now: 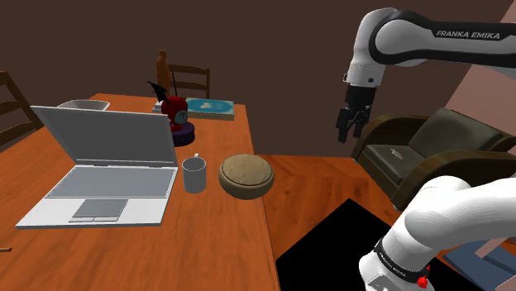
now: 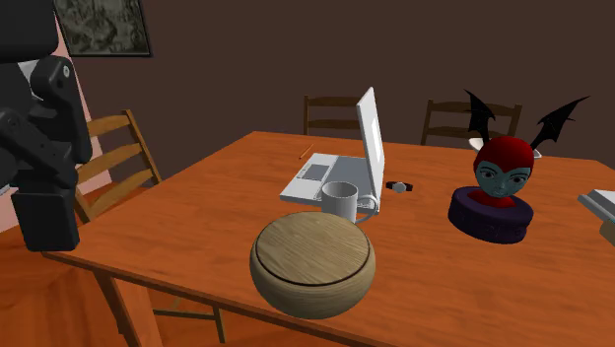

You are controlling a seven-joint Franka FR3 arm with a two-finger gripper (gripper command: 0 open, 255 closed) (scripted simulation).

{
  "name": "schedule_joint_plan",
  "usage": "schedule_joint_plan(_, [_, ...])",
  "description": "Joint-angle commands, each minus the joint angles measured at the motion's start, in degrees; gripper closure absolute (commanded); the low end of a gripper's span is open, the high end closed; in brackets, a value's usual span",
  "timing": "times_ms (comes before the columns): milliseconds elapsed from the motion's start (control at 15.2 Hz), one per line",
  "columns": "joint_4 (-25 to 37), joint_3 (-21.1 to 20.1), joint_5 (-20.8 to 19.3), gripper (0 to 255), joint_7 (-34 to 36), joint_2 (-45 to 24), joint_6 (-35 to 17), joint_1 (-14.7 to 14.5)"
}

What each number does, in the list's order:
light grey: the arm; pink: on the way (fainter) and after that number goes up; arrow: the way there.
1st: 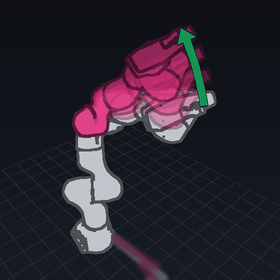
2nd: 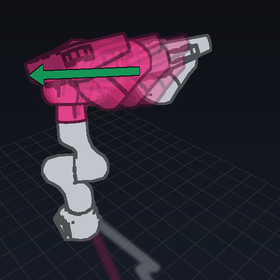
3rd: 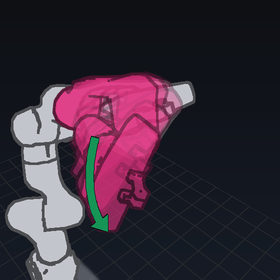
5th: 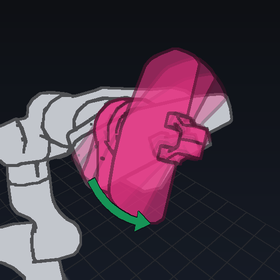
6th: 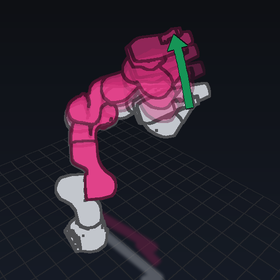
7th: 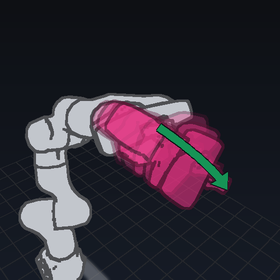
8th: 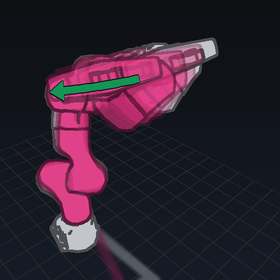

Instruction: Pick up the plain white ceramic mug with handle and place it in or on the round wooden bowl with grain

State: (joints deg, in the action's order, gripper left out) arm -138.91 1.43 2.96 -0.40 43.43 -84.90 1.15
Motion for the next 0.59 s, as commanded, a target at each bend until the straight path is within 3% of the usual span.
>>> schedule_joint_plan(0, [0.00,0.00,0.00,0,0.00,0.00,0.00,0.00])
schedule_joint_plan(528, [2.04,-6.72,3.88,0,4.05,-11.08,-12.19,-3.95])
